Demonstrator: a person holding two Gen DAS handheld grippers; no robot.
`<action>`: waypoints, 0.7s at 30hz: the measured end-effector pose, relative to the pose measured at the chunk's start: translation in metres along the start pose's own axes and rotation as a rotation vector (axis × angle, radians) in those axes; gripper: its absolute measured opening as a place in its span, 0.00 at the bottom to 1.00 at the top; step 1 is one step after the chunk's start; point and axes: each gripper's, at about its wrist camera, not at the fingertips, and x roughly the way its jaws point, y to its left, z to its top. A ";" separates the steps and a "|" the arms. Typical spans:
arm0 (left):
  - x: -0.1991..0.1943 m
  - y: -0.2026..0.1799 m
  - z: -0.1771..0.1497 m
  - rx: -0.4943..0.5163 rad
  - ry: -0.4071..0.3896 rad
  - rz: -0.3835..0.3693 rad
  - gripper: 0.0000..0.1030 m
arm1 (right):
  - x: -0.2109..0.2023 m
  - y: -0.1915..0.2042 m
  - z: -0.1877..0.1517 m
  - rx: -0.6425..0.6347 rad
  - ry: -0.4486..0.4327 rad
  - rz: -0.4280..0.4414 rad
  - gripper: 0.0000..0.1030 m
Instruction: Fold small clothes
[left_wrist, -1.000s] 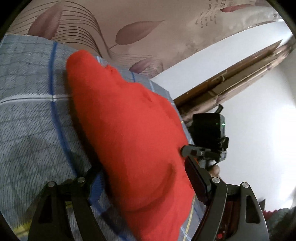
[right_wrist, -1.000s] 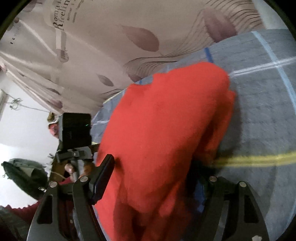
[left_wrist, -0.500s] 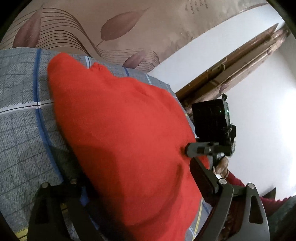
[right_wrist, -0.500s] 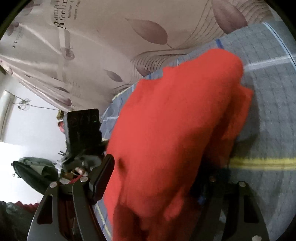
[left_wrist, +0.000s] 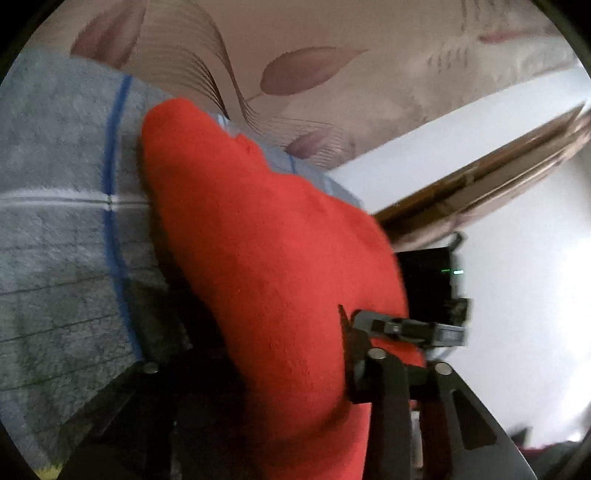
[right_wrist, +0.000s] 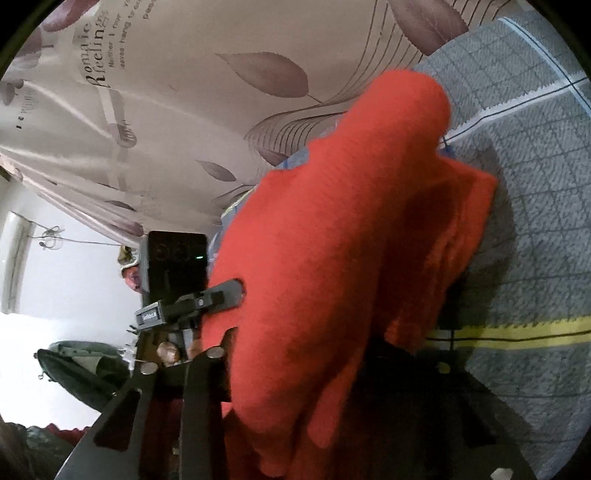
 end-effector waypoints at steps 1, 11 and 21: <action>0.000 -0.007 -0.002 0.024 -0.011 0.052 0.32 | -0.001 0.005 -0.001 -0.013 -0.012 -0.030 0.28; -0.019 -0.083 -0.029 0.248 -0.095 0.404 0.30 | -0.006 0.070 -0.023 -0.100 -0.101 -0.203 0.26; -0.087 -0.123 -0.074 0.291 -0.149 0.488 0.30 | -0.008 0.130 -0.068 -0.083 -0.115 -0.124 0.26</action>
